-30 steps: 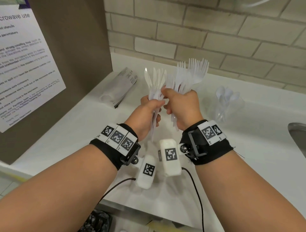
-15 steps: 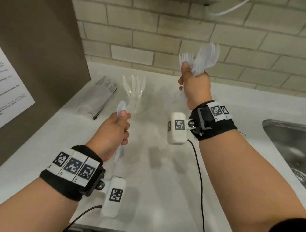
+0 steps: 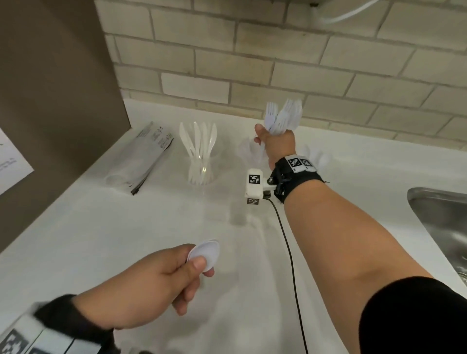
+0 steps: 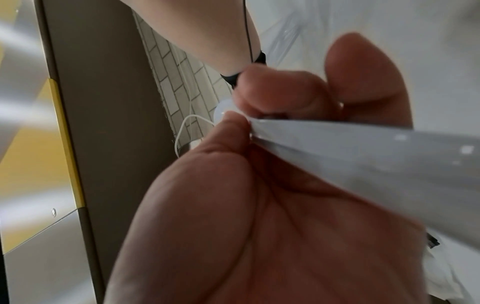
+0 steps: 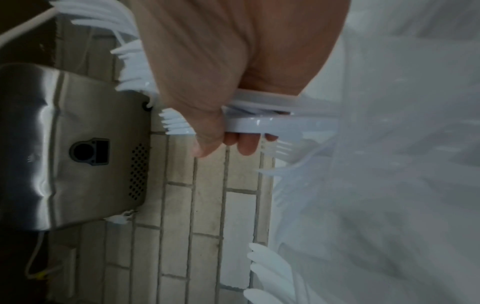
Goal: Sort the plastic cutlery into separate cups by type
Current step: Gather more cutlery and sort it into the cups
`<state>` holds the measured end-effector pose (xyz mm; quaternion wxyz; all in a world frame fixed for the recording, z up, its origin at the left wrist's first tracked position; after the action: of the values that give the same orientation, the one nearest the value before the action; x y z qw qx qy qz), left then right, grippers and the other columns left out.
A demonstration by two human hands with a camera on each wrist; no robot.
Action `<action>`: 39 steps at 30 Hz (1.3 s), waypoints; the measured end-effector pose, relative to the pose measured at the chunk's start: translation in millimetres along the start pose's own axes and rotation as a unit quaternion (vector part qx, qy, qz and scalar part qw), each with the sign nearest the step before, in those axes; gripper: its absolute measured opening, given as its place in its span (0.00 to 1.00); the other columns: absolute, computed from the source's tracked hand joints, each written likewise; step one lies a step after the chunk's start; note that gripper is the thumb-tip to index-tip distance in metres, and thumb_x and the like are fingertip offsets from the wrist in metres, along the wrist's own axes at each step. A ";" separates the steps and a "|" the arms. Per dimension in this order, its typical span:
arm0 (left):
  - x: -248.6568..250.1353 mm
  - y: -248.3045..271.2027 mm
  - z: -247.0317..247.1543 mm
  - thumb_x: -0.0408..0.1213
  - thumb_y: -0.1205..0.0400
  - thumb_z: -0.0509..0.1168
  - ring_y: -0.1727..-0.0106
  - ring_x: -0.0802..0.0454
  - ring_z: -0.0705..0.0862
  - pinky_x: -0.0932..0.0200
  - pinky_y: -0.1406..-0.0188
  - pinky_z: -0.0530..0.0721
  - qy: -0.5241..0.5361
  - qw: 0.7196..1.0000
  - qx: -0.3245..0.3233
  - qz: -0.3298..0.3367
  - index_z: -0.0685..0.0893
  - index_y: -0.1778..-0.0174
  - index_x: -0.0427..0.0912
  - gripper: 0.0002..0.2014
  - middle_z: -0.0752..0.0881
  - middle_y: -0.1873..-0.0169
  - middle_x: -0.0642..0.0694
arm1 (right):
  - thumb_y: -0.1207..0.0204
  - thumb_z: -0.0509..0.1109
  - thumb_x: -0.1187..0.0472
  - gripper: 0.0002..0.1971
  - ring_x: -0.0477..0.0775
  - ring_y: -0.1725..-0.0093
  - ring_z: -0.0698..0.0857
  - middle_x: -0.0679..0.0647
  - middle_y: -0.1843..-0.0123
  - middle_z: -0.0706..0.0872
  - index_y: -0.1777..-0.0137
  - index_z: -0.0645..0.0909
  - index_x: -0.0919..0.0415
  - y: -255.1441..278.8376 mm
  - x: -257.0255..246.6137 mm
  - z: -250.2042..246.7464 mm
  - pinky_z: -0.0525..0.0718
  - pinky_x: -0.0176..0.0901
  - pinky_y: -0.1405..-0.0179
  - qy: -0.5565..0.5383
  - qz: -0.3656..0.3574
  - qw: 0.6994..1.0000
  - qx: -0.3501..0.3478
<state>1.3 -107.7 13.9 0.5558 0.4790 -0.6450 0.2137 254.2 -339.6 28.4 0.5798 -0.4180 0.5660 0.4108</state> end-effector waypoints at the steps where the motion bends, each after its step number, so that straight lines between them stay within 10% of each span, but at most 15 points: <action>1: 0.2 0.1 0.9 0.60 0.20 0.52 0.71 0.55 0.81 0.61 0.58 0.82 0.002 1.000 0.004 -0.002 0.82 0.56 0.57 0.17 0.81 0.73 0.51 | 0.33 0.81 0.56 0.13 0.56 0.55 0.89 0.52 0.59 0.91 0.52 0.85 0.60 -0.6 4.1 -1.2 0.86 0.57 0.42 0.010 0.013 1.000 0.003; 6: 4.6 -6.0 1.5 0.67 0.30 0.58 0.74 0.53 0.76 0.58 0.66 0.80 0.032 0.997 0.066 0.000 0.83 0.54 0.50 0.25 0.78 0.74 0.53 | 0.46 0.87 0.51 0.33 0.54 0.45 0.87 0.51 0.46 0.87 0.42 0.79 0.59 4.5 0.1 -5.9 0.85 0.51 0.40 0.026 0.028 0.999 -0.003; 9: 6.4 -14.0 0.6 0.54 0.23 0.66 0.74 0.54 0.75 0.55 0.65 0.78 0.057 0.993 0.099 -0.011 0.82 0.48 0.43 0.18 0.78 0.75 0.55 | 0.47 0.87 0.53 0.36 0.49 0.44 0.85 0.49 0.45 0.83 0.39 0.76 0.54 5.7 -2.5 -8.9 0.83 0.46 0.40 0.036 0.006 0.999 -0.013; 13: 12.8 -21.3 0.8 0.41 0.18 0.66 0.72 0.58 0.78 0.59 0.61 0.80 0.022 0.992 0.121 -0.005 0.83 0.47 0.49 0.06 0.81 0.76 0.57 | 0.39 0.85 0.55 0.33 0.47 0.46 0.82 0.52 0.41 0.82 0.35 0.75 0.57 12.0 -13.8 -14.4 0.78 0.31 0.53 0.063 -0.016 0.998 0.016; 18: 31.6 -26.1 -0.1 0.42 0.16 0.62 0.70 0.59 0.79 0.52 0.51 0.81 0.026 0.989 0.143 0.016 0.84 0.51 0.47 0.07 0.80 0.75 0.54 | 0.31 0.78 0.56 0.17 0.45 0.55 0.80 0.49 0.50 0.82 0.44 0.80 0.55 58.7 -46.8 -16.8 0.77 0.36 0.54 0.100 -0.131 0.984 0.061; 21: 45.2 -33.8 -0.6 0.44 0.15 0.60 0.70 0.63 0.80 0.62 0.60 0.80 0.052 0.986 0.155 0.028 0.82 0.52 0.47 0.08 0.81 0.67 0.53 | 0.30 0.73 0.50 0.10 0.49 0.72 0.76 0.53 0.58 0.82 0.52 0.82 0.50 115.9 -55.7 -12.0 0.73 0.39 0.74 0.076 -0.110 0.978 -0.162; 25: 54.8 -44.8 2.7 0.43 0.13 0.58 0.68 0.55 0.74 0.55 0.65 0.76 0.067 0.991 0.101 0.047 0.82 0.50 0.46 0.08 0.78 0.63 0.50 | 0.22 0.70 0.57 0.11 0.49 0.71 0.78 0.49 0.56 0.84 0.40 0.79 0.48 171.4 -47.8 -13.9 0.74 0.36 0.75 0.119 -0.090 0.889 -0.432; 35: 48.3 -47.7 17.7 0.48 0.17 0.61 0.59 0.60 0.90 0.60 0.55 0.87 0.010 0.996 0.076 0.035 0.83 0.46 0.45 0.12 0.86 0.54 0.52 | 0.20 0.64 0.61 0.06 0.53 0.76 0.74 0.82 0.60 0.81 0.55 0.82 0.52 168.1 -48.4 -41.0 0.75 0.41 0.75 0.113 -0.172 0.931 -0.301; 39: 30.2 -34.2 2.6 0.64 0.28 0.67 0.47 0.62 0.88 0.53 0.41 0.85 -0.055 0.997 0.051 -0.007 0.78 0.37 0.61 0.24 0.84 0.44 0.62 | 0.20 0.63 0.64 0.08 0.50 0.79 0.76 0.69 0.68 0.81 0.53 0.79 0.50 125.1 -77.5 -87.7 0.77 0.44 0.76 0.118 -0.242 0.959 -0.084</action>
<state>31.6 -136.6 32.2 0.4959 0.5218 -0.6598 0.2156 106.2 -383.9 102.6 0.5540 -0.6351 0.4757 0.2519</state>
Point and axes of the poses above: each hand's wrist, its own y-axis away from the middle knuckle, its own z-axis out of the palm, x = y × z, the point moved 2 cm from there along -y, towards the middle knuckle
